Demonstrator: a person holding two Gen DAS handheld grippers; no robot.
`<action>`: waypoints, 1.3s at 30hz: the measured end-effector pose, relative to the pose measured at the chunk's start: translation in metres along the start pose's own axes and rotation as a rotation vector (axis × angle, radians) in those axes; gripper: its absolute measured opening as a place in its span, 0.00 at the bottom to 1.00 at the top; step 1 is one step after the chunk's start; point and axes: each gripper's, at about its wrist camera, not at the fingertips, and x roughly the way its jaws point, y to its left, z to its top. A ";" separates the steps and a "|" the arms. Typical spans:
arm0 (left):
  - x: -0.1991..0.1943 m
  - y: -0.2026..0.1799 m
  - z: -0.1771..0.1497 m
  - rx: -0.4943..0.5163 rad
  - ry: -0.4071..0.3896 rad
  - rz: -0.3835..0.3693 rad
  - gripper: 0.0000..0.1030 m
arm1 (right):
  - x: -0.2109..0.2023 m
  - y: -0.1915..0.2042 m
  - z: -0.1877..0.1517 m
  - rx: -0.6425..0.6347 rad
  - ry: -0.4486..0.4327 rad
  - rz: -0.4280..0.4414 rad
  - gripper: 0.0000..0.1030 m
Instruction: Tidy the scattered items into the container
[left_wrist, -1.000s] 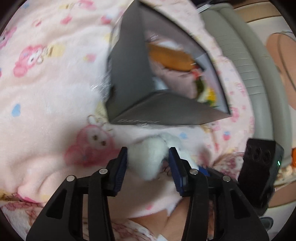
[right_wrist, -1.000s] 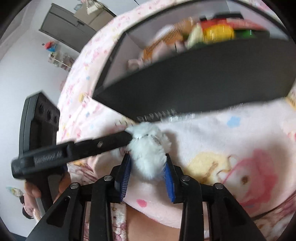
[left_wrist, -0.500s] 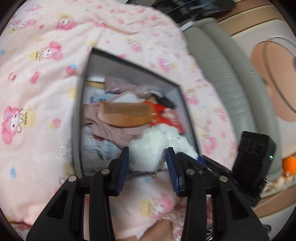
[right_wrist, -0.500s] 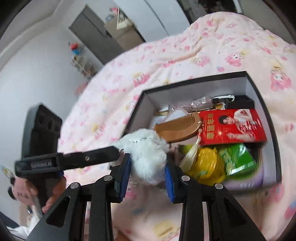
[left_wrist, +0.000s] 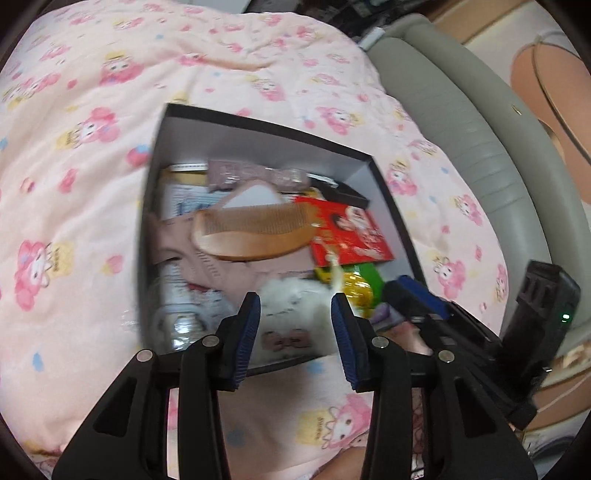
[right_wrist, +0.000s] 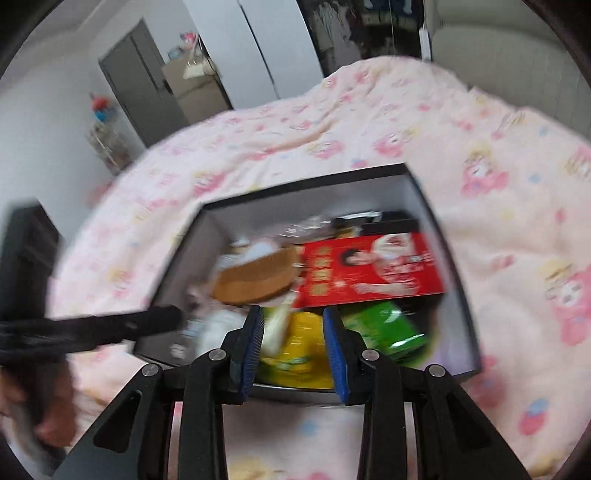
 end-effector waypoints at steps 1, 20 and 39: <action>0.004 -0.005 -0.001 0.014 0.012 -0.015 0.38 | 0.005 0.001 -0.001 -0.003 0.017 0.001 0.29; 0.030 -0.025 -0.008 0.096 0.073 0.150 0.45 | 0.013 -0.007 -0.006 0.019 0.091 -0.077 0.29; -0.090 -0.084 -0.022 0.219 -0.430 0.398 0.99 | -0.101 0.025 0.007 0.002 -0.201 -0.224 0.70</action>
